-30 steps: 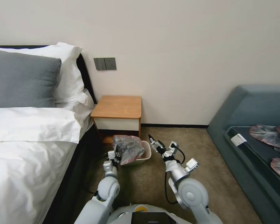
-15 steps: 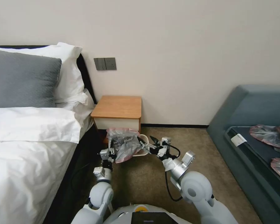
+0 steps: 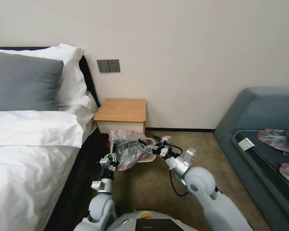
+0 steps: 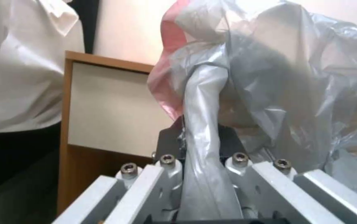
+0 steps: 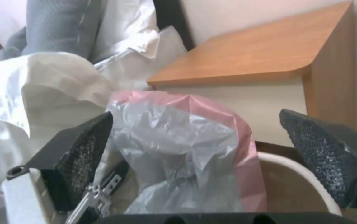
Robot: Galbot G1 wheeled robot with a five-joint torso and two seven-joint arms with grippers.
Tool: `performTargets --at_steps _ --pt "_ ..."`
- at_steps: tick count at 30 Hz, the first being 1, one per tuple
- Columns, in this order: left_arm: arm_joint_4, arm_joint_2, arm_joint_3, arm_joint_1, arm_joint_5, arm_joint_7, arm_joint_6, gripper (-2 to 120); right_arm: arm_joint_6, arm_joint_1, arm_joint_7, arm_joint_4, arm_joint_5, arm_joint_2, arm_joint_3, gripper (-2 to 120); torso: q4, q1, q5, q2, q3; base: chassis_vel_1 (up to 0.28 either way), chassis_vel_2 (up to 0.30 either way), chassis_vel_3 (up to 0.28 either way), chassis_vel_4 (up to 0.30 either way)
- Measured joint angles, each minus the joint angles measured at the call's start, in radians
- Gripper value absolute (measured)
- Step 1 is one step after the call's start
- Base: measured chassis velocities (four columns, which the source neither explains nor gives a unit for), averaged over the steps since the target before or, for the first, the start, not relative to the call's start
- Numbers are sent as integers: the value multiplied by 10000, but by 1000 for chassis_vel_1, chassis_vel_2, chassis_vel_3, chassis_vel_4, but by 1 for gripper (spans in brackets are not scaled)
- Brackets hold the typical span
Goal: Pick up the garbage bag from the table and place it over the trash can.
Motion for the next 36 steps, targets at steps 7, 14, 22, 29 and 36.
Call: performTargets --at_steps 7,14,22,29,36 --pt "0 21 -66 18 15 206 -254 6 -212 539 247 -302 1028 -227 25 100 1 0 1 1 0 0 0 0 0" --pt "-14 18 -140 -9 122 375 -444 6 -304 1135 340 -794 1524 -466 -182 75 0 0 0 1 0 0 0 0 0" --pt "-60 7 -185 -9 256 524 -582 6 -350 1456 382 -1069 1539 -806 -623 44 1 0 0 0 0 0 0 0 0" --pt "-87 6 -196 -15 309 610 -605 6 -278 1426 534 -1083 1512 -869 -674 19 0 0 1 1 -1 0 0 0 0" --pt "-93 -24 -190 -34 299 615 -605 6 -197 1394 553 -1065 1511 -859 -663 0 0 0 0 0 -1 0 0 0 0"
